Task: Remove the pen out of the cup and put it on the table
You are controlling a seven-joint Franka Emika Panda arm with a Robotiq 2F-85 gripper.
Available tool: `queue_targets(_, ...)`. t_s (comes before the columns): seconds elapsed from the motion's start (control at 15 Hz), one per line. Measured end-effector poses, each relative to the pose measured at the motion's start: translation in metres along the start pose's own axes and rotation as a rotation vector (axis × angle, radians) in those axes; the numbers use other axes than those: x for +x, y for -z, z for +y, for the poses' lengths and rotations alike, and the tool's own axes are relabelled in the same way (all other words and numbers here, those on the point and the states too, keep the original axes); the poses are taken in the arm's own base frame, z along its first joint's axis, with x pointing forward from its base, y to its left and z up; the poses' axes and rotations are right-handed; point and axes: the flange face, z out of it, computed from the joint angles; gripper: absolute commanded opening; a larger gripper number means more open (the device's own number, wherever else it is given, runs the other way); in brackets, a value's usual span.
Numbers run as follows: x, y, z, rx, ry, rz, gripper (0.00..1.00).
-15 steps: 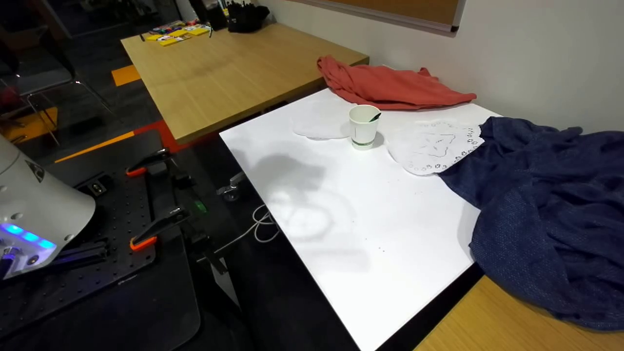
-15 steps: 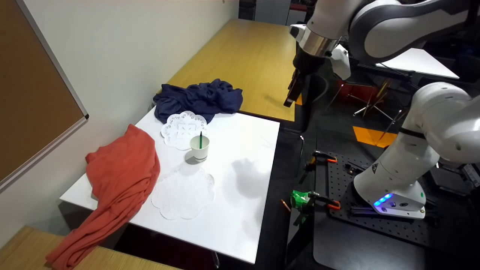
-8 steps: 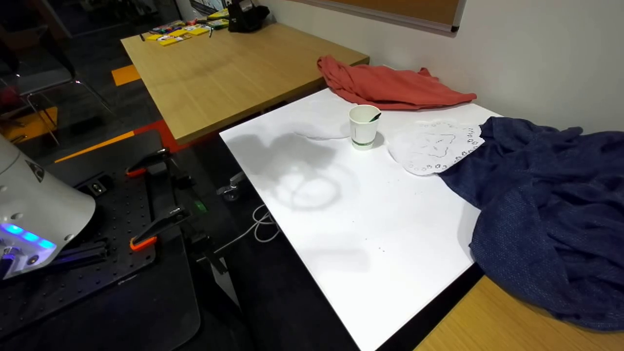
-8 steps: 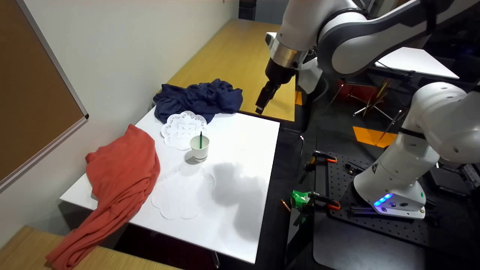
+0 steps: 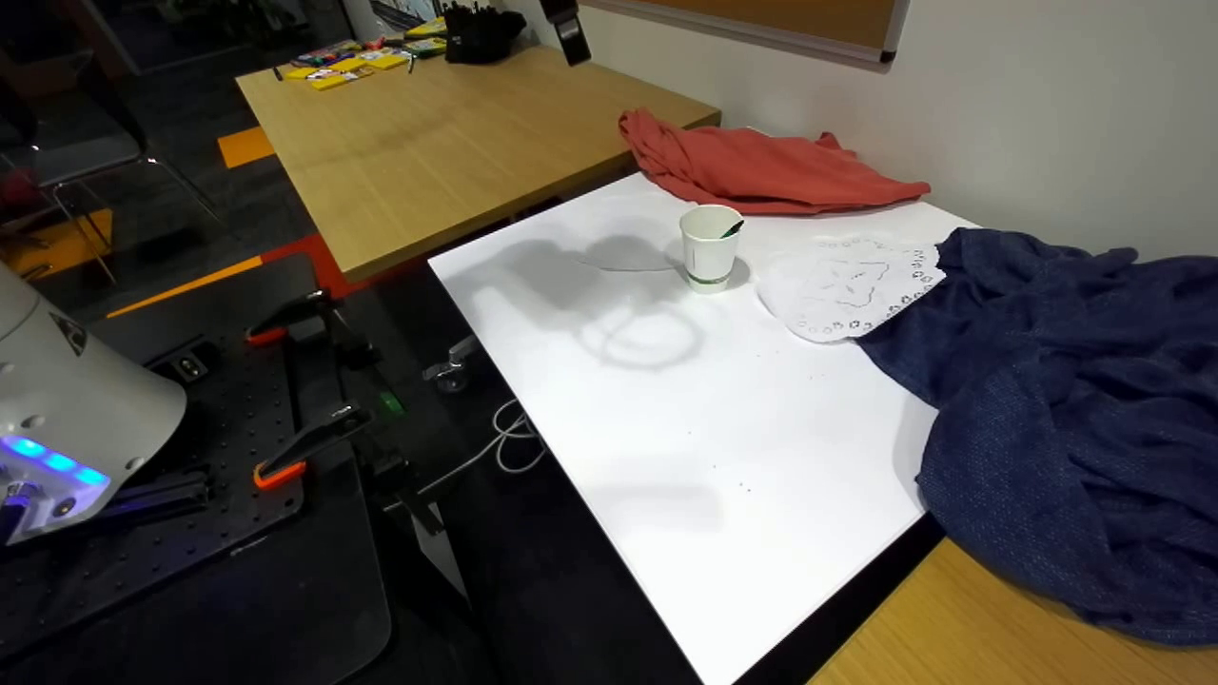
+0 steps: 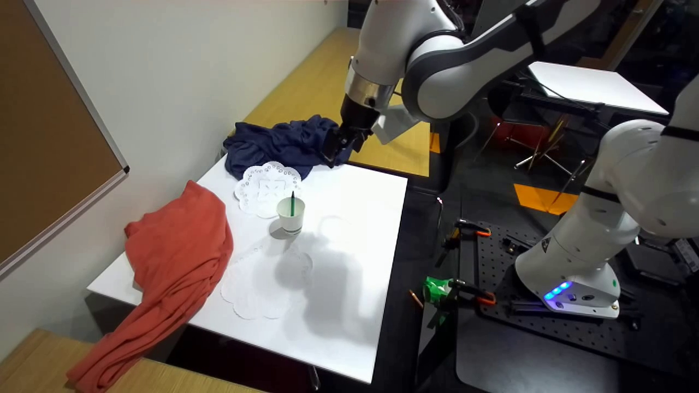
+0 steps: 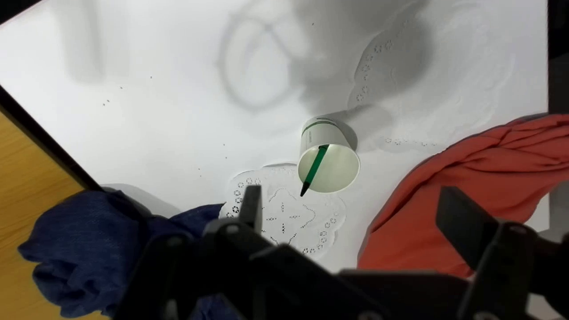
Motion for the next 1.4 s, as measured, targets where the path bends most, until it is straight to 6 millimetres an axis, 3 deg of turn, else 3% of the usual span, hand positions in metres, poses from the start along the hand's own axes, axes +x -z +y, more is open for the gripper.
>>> queue_targets(0.33,0.024,-0.038,-0.03,0.001,-0.113,-0.033,1.0)
queue_targets(0.73,0.039,-0.091,-0.056,-0.025,-0.229,-0.071,1.0)
queue_targets(1.07,0.056,-0.128,-0.055,-0.048,-0.302,-0.052,1.0)
queue_targets(1.4,0.074,-0.164,-0.04,-0.064,-0.339,-0.013,1.0)
